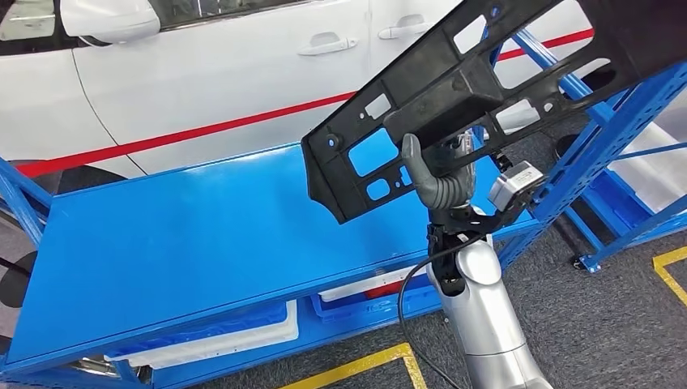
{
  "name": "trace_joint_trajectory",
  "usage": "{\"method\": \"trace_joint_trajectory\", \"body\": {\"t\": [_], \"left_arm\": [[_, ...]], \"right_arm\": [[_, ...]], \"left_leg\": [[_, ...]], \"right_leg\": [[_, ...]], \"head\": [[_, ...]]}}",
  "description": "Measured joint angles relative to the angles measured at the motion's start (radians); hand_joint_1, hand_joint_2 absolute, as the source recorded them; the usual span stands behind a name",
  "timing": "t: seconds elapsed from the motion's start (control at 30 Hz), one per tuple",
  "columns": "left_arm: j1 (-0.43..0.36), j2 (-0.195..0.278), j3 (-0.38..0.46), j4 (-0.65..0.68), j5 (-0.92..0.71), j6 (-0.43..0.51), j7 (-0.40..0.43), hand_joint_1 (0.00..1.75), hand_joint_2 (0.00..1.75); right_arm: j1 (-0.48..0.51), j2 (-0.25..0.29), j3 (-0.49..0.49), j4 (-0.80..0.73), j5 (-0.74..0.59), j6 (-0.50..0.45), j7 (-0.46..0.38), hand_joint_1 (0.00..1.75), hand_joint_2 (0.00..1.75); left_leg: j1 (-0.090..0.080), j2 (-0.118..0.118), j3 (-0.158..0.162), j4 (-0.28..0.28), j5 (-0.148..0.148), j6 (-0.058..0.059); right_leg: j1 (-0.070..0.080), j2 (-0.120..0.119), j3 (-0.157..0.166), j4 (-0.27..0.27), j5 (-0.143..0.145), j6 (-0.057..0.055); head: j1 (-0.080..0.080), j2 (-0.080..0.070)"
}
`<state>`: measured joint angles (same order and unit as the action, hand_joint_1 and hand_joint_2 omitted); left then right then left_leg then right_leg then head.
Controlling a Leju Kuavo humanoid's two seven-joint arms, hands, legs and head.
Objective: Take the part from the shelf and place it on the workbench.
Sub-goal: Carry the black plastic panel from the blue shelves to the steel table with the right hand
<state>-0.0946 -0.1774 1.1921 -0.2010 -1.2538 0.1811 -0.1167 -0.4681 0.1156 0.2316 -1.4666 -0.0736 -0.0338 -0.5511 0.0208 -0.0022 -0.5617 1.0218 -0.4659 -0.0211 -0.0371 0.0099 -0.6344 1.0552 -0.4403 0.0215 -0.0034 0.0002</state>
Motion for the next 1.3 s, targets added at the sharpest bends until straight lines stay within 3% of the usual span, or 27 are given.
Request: {"method": "trace_joint_trajectory", "body": {"t": [0.1, 0.2, 0.23, 0.27, 0.3, 0.4, 0.47, 0.5, 0.6, 0.63, 0.7, 0.77, 0.8, 0.87, 0.93, 0.97, 1.03, 1.1, 1.17, 1.23, 1.27, 1.3], "left_arm": [[0.0, 0.0, 0.0, 0.0, 0.0, 0.003, 0.005, 0.0, 1.75], [-0.004, 0.0, 0.0, 0.0, 0.002, 0.005, 0.006, 0.0, 1.75], [-0.006, 0.0, 0.0, 0.0, 0.003, 0.005, 0.006, 0.0, 1.75], [-0.009, 0.0, 0.0, 0.0, 0.003, 0.006, 0.006, 0.0, 1.75], [-0.01, 0.0, 0.0, 0.0, 0.002, 0.006, 0.006, 0.0, 1.75], [-0.007, 0.001, 0.0, 0.0, 0.002, 0.009, 0.006, 0.0, 1.75], [-0.002, 0.002, 0.0, 0.0, 0.002, 0.009, 0.003, 0.0, 1.75], [-0.001, 0.002, 0.0, 0.0, 0.002, 0.009, 0.001, 0.0, 1.75], [0.0, 0.0, 0.0, 0.0, 0.001, 0.008, -0.004, 0.0, 1.75], [-0.001, -0.001, 0.0, 0.0, 0.001, 0.008, -0.005, 0.0, 1.75], [-0.001, -0.002, 0.0, 0.0, 0.001, 0.008, -0.006, 0.0, 1.75], [0.0, -0.002, 0.0, 0.0, 0.001, 0.008, -0.006, 0.0, 1.75], [0.0, -0.002, 0.0, 0.0, 0.001, 0.007, -0.006, 0.0, 1.75], [0.0, -0.003, 0.0, 0.0, 0.001, 0.005, -0.006, 0.0, 1.75], [-0.001, -0.004, 0.0, 0.0, 0.001, 0.004, -0.008, 0.0, 1.75], [-0.001, -0.003, 0.0, 0.0, 0.001, 0.004, -0.009, 0.0, 1.75], [-0.001, -0.003, 0.0, 0.0, 0.002, 0.004, -0.01, 0.0, 1.75], [-0.002, -0.003, 0.0, 0.0, 0.002, 0.003, -0.01, 0.0, 1.75], [-0.001, -0.003, 0.0, 0.0, 0.001, 0.002, -0.008, 0.0, 1.75], [-0.001, -0.003, 0.001, 0.0, 0.002, 0.001, -0.006, 0.0, 1.75], [-0.002, -0.003, 0.001, 0.0, 0.002, 0.001, -0.006, 0.0, 1.75], [-0.003, -0.003, 0.001, 0.0, 0.002, 0.0, -0.005, 0.0, 1.75]], "right_arm": [[-0.002, 0.001, 0.0, 0.003, 0.001, 0.0, 0.002, 1.68, 1.75], [-0.003, 0.001, 0.0, 0.008, 0.002, 0.001, 0.002, 1.68, 1.75], [-0.003, 0.001, 0.0, 0.011, 0.002, 0.001, 0.002, 1.68, 1.75], [-0.003, 0.001, 0.0, 0.013, 0.002, 0.001, 0.003, 1.68, 1.75], [-0.003, 0.001, 0.0, 0.016, 0.002, 0.001, 0.003, 1.68, 1.75], [-0.007, 0.001, 0.0, 0.019, 0.002, 0.002, 0.004, 1.68, 1.75], [-0.01, 0.001, 0.001, 0.021, 0.002, 0.003, 0.006, 1.68, 1.75], [-0.009, 0.0, 0.002, 0.022, 0.001, 0.003, 0.006, 1.68, 1.75], [-0.005, 0.0, 0.002, 0.023, 0.001, 0.003, 0.007, 1.68, 1.75], [-0.004, 0.0, 0.002, 0.023, 0.001, 0.003, 0.006, 1.68, 1.75], [-0.001, -0.001, 0.002, 0.024, 0.001, 0.003, 0.007, 1.68, 1.75], [0.007, -0.003, 0.002, 0.027, 0.001, 0.003, 0.007, 1.68, 1.75], [0.01, -0.004, 0.002, 0.028, 0.001, 0.003, 0.007, 1.68, 1.75], [0.012, -0.005, 0.003, 0.028, 0.001, 0.002, 0.007, 1.68, 1.75], [0.014, -0.006, 0.008, 0.027, 0.004, 0.002, 0.004, 1.68, 1.75], [0.017, -0.006, 0.01, 0.026, 0.006, 0.002, 0.002, 1.68, 1.75], [0.026, -0.006, 0.014, 0.025, 0.009, 0.002, -0.003, 1.68, 1.75], [0.034, -0.006, 0.017, 0.021, 0.013, 0.002, -0.006, 1.68, 1.75], [0.038, -0.004, 0.022, 0.016, 0.021, 0.001, -0.006, 1.68, 1.75], [0.045, -0.002, 0.03, 0.01, 0.033, -0.002, -0.005, 1.68, 1.75], [0.05, -0.002, 0.034, 0.008, 0.038, -0.003, -0.004, 1.68, 1.75], [0.055, -0.002, 0.038, 0.006, 0.043, -0.005, -0.003, 1.68, 1.75]], "left_leg": [[0.005, 0.001, -0.012, 0.032, -0.026, -0.011], [0.003, 0.001, -0.099, 0.219, -0.117, -0.01], [0.001, 0.001, -0.127, 0.275, -0.134, -0.007], [0.0, 0.001, -0.139, 0.297, -0.132, -0.002], [-0.003, 0.001, -0.132, 0.278, -0.11, 0.006], [-0.018, -0.022, -0.047, 0.089, -0.011, 0.045], [-0.025, -0.038, -0.019, 0.022, 0.005, 0.059], [-0.027, -0.035, -0.015, 0.013, 0.004, 0.059], [-0.02, -0.013, 0.003, -0.028, 0.023, 0.055], [-0.016, -0.005, 0.009, -0.041, 0.03, 0.054], [-0.018, 0.011, 0.012, -0.046, 0.032, 0.056], [-0.019, 0.026, 0.011, -0.042, 0.029, 0.056], [-0.019, 0.034, 0.01, -0.038, 0.026, 0.054], [-0.019, 0.048, 0.01, -0.027, 0.017, 0.049], [-0.024, 0.06, 0.008, -0.013, 0.005, 0.039], [-0.026, 0.066, 0.008, -0.009, 0.001, 0.033], [-0.028, 0.078, 0.01, -0.008, -0.003, 0.024], [-0.024, 0.065, 0.005, 0.011, -0.022, 0.011], [-0.018, 0.031, -0.032, 0.096, -0.077, 0.001], [-0.015, 0.015, -0.091, 0.226, -0.134, -0.005], [-0.015, 0.012, -0.111, 0.267, -0.142, -0.006], [-0.014, 0.012, -0.114, 0.271, -0.13, -0.006]], "right_leg": [[0.002, 0.0, 0.001, 0.0, -0.001, -0.023], [0.01, 0.0, 0.001, 0.0, -0.002, -0.034], [0.014, 0.0, 0.002, 0.0, -0.003, -0.036], [0.018, 0.0, 0.003, 0.0, -0.004, -0.038], [0.023, 0.001, 0.005, 0.0, -0.004, -0.039], [0.03, 0.012, 0.01, -0.001, -0.005, -0.04], [0.027, 0.02, 0.006, -0.004, -0.001, -0.034], [0.025, 0.023, 0.005, -0.007, 0.003, -0.027], [0.027, 0.024, -0.001, 0.002, -0.005, -0.011], [0.029, 0.018, -0.016, 0.035, -0.026, -0.007], [0.026, 0.005, -0.071, 0.15, -0.085, 0.0], [0.022, 0.0, -0.112, 0.231, -0.106, 0.008], [0.02, -0.004, -0.107, 0.221, -0.089, 0.01], [0.017, -0.025, -0.049, 0.108, -0.029, 0.012], [0.021, -0.049, 0.002, 0.007, 0.004, 0.0], [0.023, -0.053, 0.009, -0.012, 0.005, -0.008], [0.025, -0.037, 0.007, -0.012, 0.005, -0.022], [0.021, -0.022, 0.007, -0.017, 0.008, -0.032], [0.017, -0.008, 0.006, -0.019, 0.011, -0.041], [0.017, 0.008, 0.004, -0.019, 0.012, -0.044], [0.018, 0.017, 0.004, -0.018, 0.012, -0.045], [0.018, 0.027, 0.005, -0.018, 0.012, -0.045]], "head": [[-0.001, 0.0], [-0.001, 0.0], [-0.001, 0.0], [-0.001, 0.0], [-0.001, 0.0], [0.0, 0.0], [-0.002, 0.0], [-0.003, 0.0], [-0.003, 0.0], [-0.002, 0.0], [-0.001, 0.0], [-0.001, 0.0], [-0.001, 0.0], [-0.001, 0.0], [-0.001, 0.0], [-0.002, 0.0], [-0.003, 0.0], [-0.003, 0.0], [-0.004, 0.0], [-0.004, 0.0], [-0.004, 0.0], [-0.004, 0.0]]}}
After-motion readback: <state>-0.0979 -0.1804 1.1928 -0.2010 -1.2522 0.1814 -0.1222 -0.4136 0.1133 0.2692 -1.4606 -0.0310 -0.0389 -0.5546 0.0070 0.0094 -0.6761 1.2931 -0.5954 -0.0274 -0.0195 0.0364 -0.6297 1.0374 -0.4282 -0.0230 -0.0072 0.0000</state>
